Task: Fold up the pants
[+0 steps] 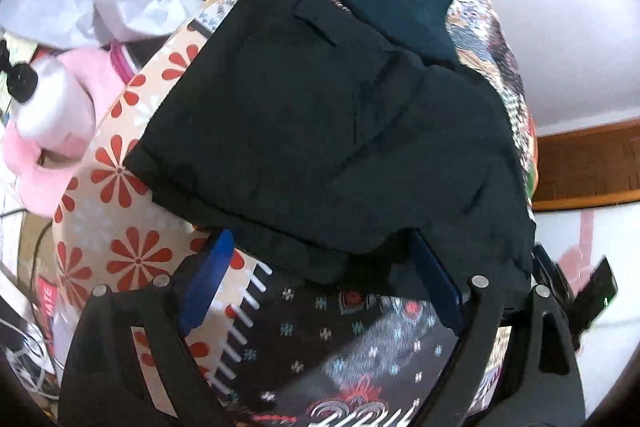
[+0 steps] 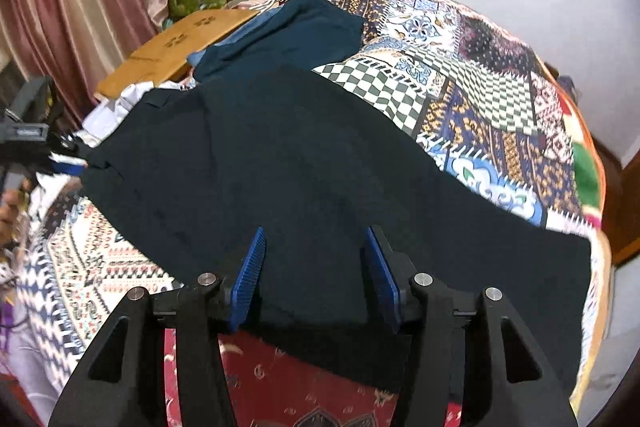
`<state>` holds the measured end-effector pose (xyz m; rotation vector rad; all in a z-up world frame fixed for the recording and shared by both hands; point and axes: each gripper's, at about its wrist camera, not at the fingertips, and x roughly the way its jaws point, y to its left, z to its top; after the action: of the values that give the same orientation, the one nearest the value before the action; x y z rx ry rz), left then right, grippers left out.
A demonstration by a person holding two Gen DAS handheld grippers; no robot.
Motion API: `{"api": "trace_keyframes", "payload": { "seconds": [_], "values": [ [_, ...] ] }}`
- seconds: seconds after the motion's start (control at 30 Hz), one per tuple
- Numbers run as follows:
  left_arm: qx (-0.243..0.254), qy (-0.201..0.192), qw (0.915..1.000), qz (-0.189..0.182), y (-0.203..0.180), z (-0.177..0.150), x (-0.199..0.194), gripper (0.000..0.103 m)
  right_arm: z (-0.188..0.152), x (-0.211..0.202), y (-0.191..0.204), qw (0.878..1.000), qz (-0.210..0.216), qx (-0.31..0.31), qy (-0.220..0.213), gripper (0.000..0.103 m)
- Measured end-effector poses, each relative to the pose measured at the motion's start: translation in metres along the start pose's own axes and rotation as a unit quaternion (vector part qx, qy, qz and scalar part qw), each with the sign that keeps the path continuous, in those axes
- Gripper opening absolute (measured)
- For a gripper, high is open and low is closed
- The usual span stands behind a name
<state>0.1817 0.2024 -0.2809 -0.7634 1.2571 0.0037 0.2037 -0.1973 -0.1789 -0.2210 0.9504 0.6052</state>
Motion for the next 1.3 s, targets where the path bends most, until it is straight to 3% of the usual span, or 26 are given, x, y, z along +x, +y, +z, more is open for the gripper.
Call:
{"api": "trace_keyframes", "payload": {
  "seconds": [0.13,0.27,0.43,0.6,0.67,0.9,1.0,1.07,1.13,1.17,1.2,1.3],
  "values": [
    [0.009,-0.021,0.9991,0.034,-0.013,0.007,0.002,0.079,-0.004,-0.007,0.016,1.0,0.02,-0.011,-0.009,0.048],
    [0.041,-0.041,0.9943,0.089,-0.024,0.009,0.001,0.06,0.0,-0.004,0.039,0.998,0.05,-0.042,-0.016,0.048],
    [0.074,-0.054,0.9891,0.116,-0.034,0.002,-0.011,0.059,0.012,0.009,0.068,0.993,0.072,-0.095,-0.013,0.048],
    [0.08,-0.068,0.9895,0.1,-0.032,-0.001,-0.028,0.059,0.018,0.021,0.084,0.989,0.077,-0.125,-0.004,0.048],
    [0.07,-0.044,0.9941,0.07,-0.029,0.001,-0.021,0.059,0.02,0.026,0.089,0.988,0.079,-0.132,0.001,0.048],
    [0.036,-0.007,0.9984,0.043,-0.025,0.009,0.009,0.059,0.025,0.037,0.1,0.984,0.093,-0.15,0.01,0.047],
    [0.013,0.009,0.9998,0.015,-0.02,0.016,0.016,0.06,0.028,0.041,0.106,0.982,0.102,-0.16,0.011,0.039],
    [0.007,0.011,0.9999,0.011,-0.018,0.019,0.018,0.06,0.031,0.044,0.11,0.98,0.103,-0.168,0.009,0.024],
    [0.015,0.0,0.9998,0.016,-0.021,0.021,0.018,0.052,0.033,0.047,0.113,0.98,0.104,-0.169,0.01,0.014],
    [0.022,-0.006,0.9995,0.02,-0.023,0.021,0.018,0.039,0.034,0.048,0.112,0.98,0.108,-0.166,0.01,0.01],
    [0.031,-0.012,0.999,0.029,-0.026,0.022,0.018,0.027,0.034,0.047,0.112,0.98,0.109,-0.163,0.009,0.01],
    [0.049,-0.04,0.9964,0.057,-0.033,0.021,0.009,0.012,0.036,0.043,0.106,0.982,0.122,-0.142,0.004,0.006]
  ]
}}
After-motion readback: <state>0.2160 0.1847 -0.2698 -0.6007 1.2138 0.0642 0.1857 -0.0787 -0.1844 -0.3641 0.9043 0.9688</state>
